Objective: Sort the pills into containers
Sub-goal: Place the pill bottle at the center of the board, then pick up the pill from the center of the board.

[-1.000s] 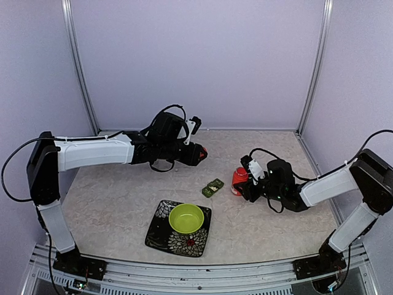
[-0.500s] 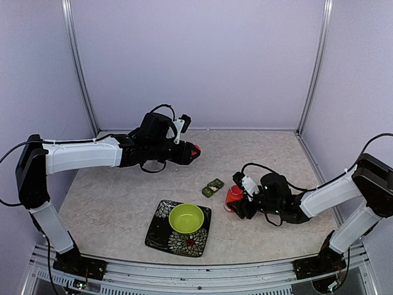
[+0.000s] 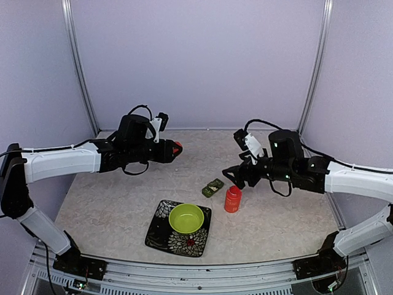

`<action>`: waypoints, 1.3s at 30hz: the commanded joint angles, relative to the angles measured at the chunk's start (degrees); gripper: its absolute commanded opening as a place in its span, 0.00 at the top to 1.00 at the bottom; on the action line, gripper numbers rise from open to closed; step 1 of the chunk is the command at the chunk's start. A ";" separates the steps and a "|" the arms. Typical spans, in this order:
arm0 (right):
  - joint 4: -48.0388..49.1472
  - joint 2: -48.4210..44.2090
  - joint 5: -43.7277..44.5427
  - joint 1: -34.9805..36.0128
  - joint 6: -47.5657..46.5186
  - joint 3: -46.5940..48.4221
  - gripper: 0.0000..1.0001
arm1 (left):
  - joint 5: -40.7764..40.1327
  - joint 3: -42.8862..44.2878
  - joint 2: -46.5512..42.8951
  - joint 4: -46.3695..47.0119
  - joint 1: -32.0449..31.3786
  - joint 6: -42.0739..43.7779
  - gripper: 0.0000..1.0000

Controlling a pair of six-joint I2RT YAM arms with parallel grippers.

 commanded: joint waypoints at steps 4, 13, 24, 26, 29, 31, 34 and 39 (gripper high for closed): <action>-18.92 17.05 2.46 0.35 -4.34 25.05 0.07 | -1.97 -6.70 -8.18 3.31 3.56 -2.64 0.53; -29.21 52.02 -5.13 -2.37 -5.76 62.51 0.15 | -5.17 -14.21 -15.53 2.42 5.56 -4.68 0.52; -32.29 72.96 -7.66 -3.16 -3.81 83.08 0.26 | -5.81 -18.92 -19.45 2.94 6.58 -5.90 0.51; -30.87 74.24 -7.61 -3.21 -3.43 83.04 0.28 | -5.63 -19.11 -19.29 3.19 6.62 -6.12 0.52; -29.01 76.09 -8.54 -3.19 -3.42 82.98 0.31 | -4.97 -19.68 -19.07 4.02 6.66 -6.50 0.51; -27.87 77.30 -9.62 -3.17 -3.31 83.02 0.33 | -4.75 -20.03 -18.93 4.46 6.54 -6.75 0.51; -25.81 78.39 -10.15 -3.17 -2.76 82.67 0.37 | -4.32 -20.43 -18.76 5.12 6.57 -7.08 0.52; -22.73 79.64 -10.64 -3.18 -2.24 82.24 0.40 | -4.04 -21.03 -18.79 5.49 6.51 -7.33 0.52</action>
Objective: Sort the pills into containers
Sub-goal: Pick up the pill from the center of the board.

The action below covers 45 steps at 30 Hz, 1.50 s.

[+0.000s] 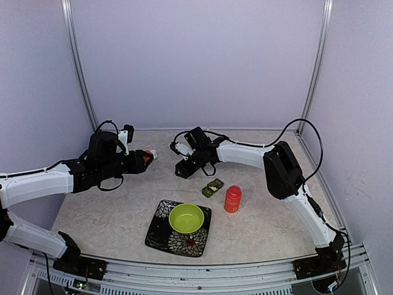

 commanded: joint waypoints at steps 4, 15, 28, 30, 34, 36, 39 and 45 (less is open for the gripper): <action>4.88 3.06 -1.47 -0.09 1.07 1.76 0.42 | 0.37 -0.77 -0.54 2.15 0.35 -0.61 0.51; 5.34 6.06 -0.31 -0.06 0.70 2.23 0.63 | 0.72 -0.34 1.14 2.85 0.35 -0.51 0.51; 6.04 4.65 0.77 1.21 -2.84 -1.82 0.71 | 1.14 0.65 3.13 3.10 0.31 -0.24 0.51; 5.86 4.72 1.28 1.57 -3.30 -1.84 0.73 | 1.19 0.61 3.23 3.20 0.29 -0.23 0.51; 5.75 4.79 2.00 1.79 -3.87 -2.06 0.79 | 1.24 0.47 3.28 3.38 0.32 -0.38 0.51; 5.82 4.66 1.99 1.93 -4.06 -2.35 0.85 | 1.29 0.31 3.17 3.38 0.30 -0.43 0.51; 6.27 4.31 2.02 2.05 -4.08 -3.37 0.93 | 1.13 0.05 2.96 3.38 0.34 -0.41 0.51; 7.79 1.59 1.50 2.00 -3.52 -6.20 0.97 | 1.26 -0.64 2.84 3.80 0.33 -0.57 0.51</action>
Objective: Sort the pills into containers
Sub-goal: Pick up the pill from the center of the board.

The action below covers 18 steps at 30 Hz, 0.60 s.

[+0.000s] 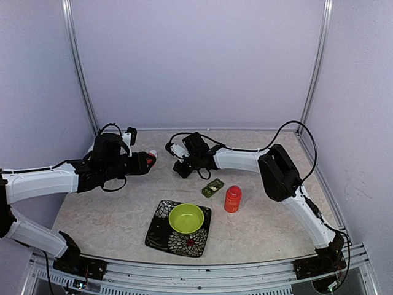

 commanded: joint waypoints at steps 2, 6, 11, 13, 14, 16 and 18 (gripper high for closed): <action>-4.70 -2.47 0.00 0.75 0.46 -4.68 0.97 | 0.80 -0.77 -0.17 2.35 0.33 -0.13 0.51; -2.69 -7.47 -0.56 0.76 1.07 -6.81 0.97 | 0.91 -0.99 -0.07 2.80 0.35 -0.23 0.51; -0.76 -15.93 -1.13 0.67 1.31 -10.04 0.97 | 1.31 -1.34 0.25 3.35 0.12 -0.49 0.51; -0.24 -19.98 -1.07 0.62 1.40 -12.93 0.96 | 1.76 -1.27 0.39 3.59 -0.08 -0.50 0.51; 0.33 -22.48 -0.89 0.58 1.40 -15.28 0.96 | 1.84 -1.20 0.44 3.73 -0.27 -0.54 0.51; 1.97 -27.58 -0.32 0.58 1.40 -21.30 0.96 | 2.19 -0.77 0.81 3.96 -0.97 -0.34 0.51; 3.53 -33.78 0.23 0.55 1.52 -29.27 0.96 | 2.38 0.14 1.57 3.96 -1.98 0.10 0.51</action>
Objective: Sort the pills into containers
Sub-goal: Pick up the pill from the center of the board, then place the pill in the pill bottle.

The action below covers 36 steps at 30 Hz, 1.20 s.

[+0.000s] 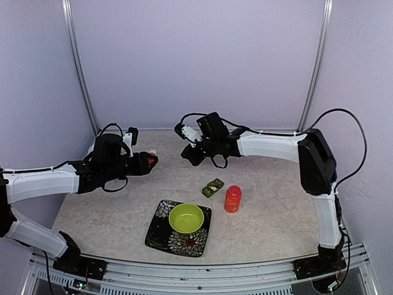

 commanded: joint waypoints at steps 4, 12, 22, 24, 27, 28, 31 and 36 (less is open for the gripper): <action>5.79 -22.07 1.43 0.43 1.91 -23.92 0.95 | 1.49 4.00 4.37 1.75 -4.97 1.35 0.51; 7.66 -40.17 5.81 0.37 5.22 -43.70 0.93 | 3.38 13.85 14.37 2.26 -12.14 2.62 0.51; 7.82 -48.72 6.77 0.26 8.57 -53.89 0.94 | 5.67 23.80 22.93 1.45 -17.27 3.22 0.51; 7.59 -50.13 6.26 0.26 9.26 -55.15 0.95 | 5.97 25.51 24.32 0.63 -17.99 3.56 0.51; 7.89 -51.80 6.19 0.36 9.99 -57.28 0.94 | 6.17 26.93 25.47 0.43 -18.96 3.78 0.51; 7.94 -52.10 6.38 0.35 10.13 -57.85 0.95 | 6.23 27.18 25.77 0.39 -19.11 3.81 0.51; 7.91 -52.28 6.65 0.35 10.59 -59.33 0.95 | 6.53 28.05 26.68 0.29 -19.55 3.81 0.51; 9.14 -51.70 5.89 0.35 11.26 -61.07 0.95 | 6.80 29.33 27.78 -0.12 -20.40 3.85 0.51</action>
